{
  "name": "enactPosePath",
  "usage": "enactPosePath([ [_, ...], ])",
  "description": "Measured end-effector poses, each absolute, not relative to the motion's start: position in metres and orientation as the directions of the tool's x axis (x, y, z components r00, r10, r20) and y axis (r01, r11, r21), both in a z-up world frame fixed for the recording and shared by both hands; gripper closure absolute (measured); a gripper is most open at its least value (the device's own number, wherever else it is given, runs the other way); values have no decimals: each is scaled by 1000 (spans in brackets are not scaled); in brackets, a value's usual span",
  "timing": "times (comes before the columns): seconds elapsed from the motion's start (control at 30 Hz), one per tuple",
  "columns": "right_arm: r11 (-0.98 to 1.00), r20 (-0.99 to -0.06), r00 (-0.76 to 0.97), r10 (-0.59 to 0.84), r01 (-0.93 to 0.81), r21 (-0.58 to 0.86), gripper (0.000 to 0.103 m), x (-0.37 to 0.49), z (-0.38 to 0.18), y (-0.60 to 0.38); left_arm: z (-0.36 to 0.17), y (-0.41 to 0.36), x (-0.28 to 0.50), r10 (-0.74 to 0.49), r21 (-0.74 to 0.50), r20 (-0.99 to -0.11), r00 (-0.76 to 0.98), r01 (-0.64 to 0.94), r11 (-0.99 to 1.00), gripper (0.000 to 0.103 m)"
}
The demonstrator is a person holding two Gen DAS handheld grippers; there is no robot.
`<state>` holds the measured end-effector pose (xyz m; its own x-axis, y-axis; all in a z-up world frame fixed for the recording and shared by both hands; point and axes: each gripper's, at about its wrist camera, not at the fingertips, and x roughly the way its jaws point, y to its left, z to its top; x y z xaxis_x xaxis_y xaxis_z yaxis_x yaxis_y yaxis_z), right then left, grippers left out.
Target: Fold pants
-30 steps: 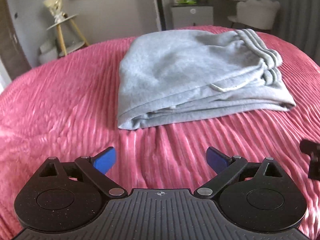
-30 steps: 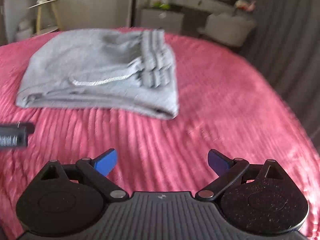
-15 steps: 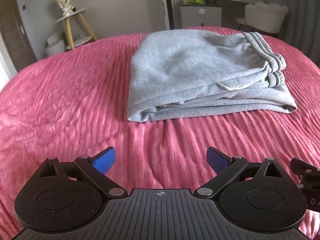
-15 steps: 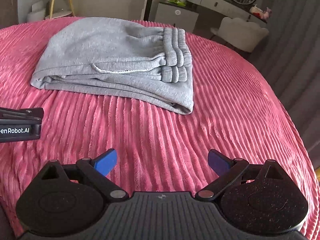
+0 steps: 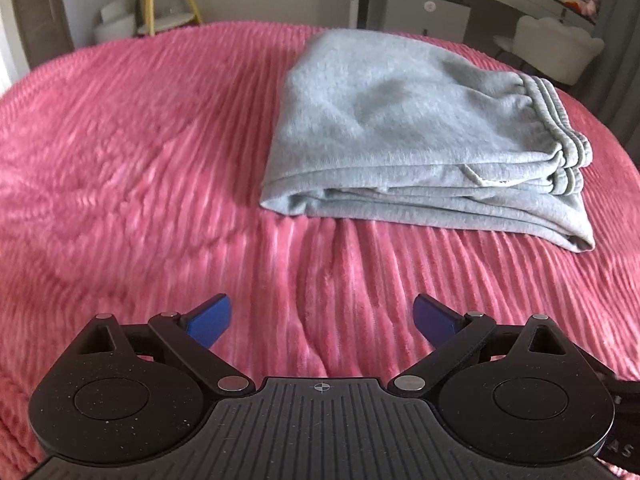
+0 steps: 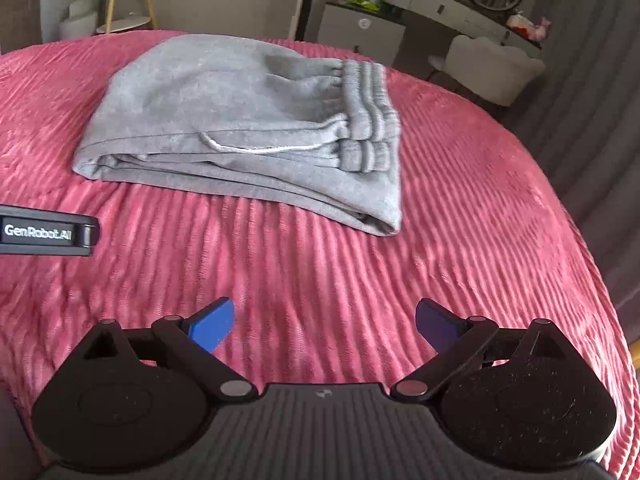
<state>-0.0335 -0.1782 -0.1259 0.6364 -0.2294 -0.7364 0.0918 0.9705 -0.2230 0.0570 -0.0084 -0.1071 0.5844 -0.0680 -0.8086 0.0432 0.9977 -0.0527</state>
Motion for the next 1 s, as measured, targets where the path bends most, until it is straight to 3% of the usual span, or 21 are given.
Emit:
enactPosePath([
  [0.13, 976, -749, 630, -207, 81, -202, 6, -15, -119, -170, -107, -4, 59, -97, -96, -821, 563, 32, 995, 3],
  [0.3, 975, -722, 660, -206, 74, -210, 6, 1, -118, -164, -109, -2, 61, -64, -71, -815, 577, 12, 997, 3],
  [0.57, 984, -769, 615, -174, 77, -161, 6, 10, -152, -179, -124, 2, 75, -62, -83, -842, 535, -14, 996, 3],
  [1.0, 994, -762, 638, -109, 65, -88, 6, 13, -153, -196, -133, -7, 79, -32, -34, -858, 512, 5, 999, 3],
])
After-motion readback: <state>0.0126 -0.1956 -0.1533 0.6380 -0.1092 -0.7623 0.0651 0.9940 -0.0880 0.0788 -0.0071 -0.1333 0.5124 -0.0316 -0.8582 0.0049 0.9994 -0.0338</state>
